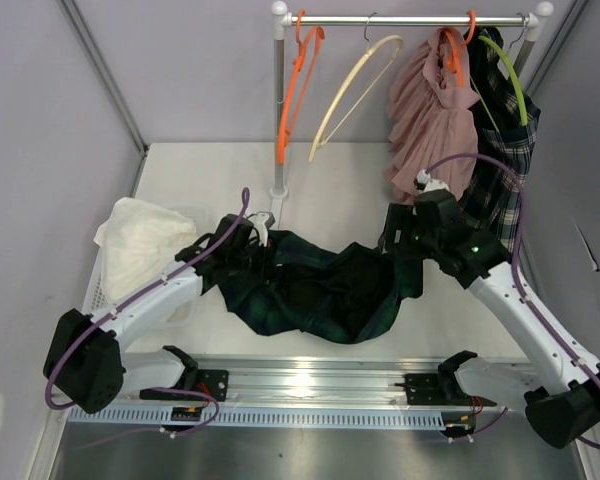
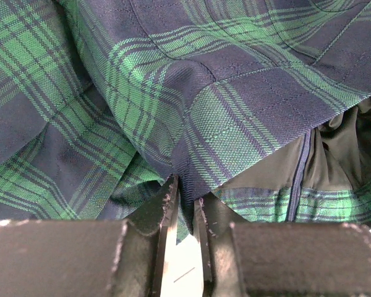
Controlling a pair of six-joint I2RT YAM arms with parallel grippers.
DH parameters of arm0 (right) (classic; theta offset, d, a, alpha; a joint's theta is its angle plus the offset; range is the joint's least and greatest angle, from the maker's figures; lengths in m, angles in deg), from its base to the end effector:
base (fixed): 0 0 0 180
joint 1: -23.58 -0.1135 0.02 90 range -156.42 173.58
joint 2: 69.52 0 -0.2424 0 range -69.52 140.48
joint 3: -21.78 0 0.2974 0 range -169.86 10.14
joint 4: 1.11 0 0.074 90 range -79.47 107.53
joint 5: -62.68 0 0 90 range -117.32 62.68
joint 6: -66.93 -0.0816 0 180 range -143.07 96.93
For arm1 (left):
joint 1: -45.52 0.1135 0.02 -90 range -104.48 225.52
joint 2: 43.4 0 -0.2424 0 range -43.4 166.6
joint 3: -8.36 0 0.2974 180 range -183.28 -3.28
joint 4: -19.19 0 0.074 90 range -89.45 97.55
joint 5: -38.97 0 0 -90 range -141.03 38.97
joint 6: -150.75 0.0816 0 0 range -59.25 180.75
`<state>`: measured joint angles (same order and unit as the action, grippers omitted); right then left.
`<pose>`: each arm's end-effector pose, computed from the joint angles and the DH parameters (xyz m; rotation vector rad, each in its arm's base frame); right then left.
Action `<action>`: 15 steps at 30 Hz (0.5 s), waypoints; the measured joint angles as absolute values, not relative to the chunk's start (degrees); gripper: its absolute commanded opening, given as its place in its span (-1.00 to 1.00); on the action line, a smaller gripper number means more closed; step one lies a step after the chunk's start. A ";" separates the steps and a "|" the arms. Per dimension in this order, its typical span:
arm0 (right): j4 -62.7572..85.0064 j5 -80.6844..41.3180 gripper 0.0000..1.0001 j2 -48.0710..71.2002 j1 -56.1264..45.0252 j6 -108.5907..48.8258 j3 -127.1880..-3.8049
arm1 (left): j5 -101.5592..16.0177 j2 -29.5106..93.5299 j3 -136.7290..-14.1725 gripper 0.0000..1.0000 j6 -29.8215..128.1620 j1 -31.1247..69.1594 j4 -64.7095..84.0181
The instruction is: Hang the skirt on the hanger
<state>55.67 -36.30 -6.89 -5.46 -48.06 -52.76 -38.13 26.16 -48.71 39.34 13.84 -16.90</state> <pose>0.2764 0.1389 0.2811 -0.0064 2.3591 0.2801 0.2690 -0.1874 0.1612 0.3313 2.4885 -0.6774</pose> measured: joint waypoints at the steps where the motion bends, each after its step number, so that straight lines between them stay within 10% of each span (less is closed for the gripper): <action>1: 55.67 -35.90 0.58 -7.28 -5.46 -48.06 -54.31 | -38.10 26.25 -48.71 -0.63 39.28 13.84 -16.87; 15: 39.22 -31.47 0.72 9.22 -6.77 -49.37 -86.46 | -37.32 27.52 -48.71 -0.63 39.23 13.81 -16.50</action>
<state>39.22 -31.47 9.22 -6.77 -49.37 -86.46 -37.32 27.52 -48.71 39.23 13.81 -16.50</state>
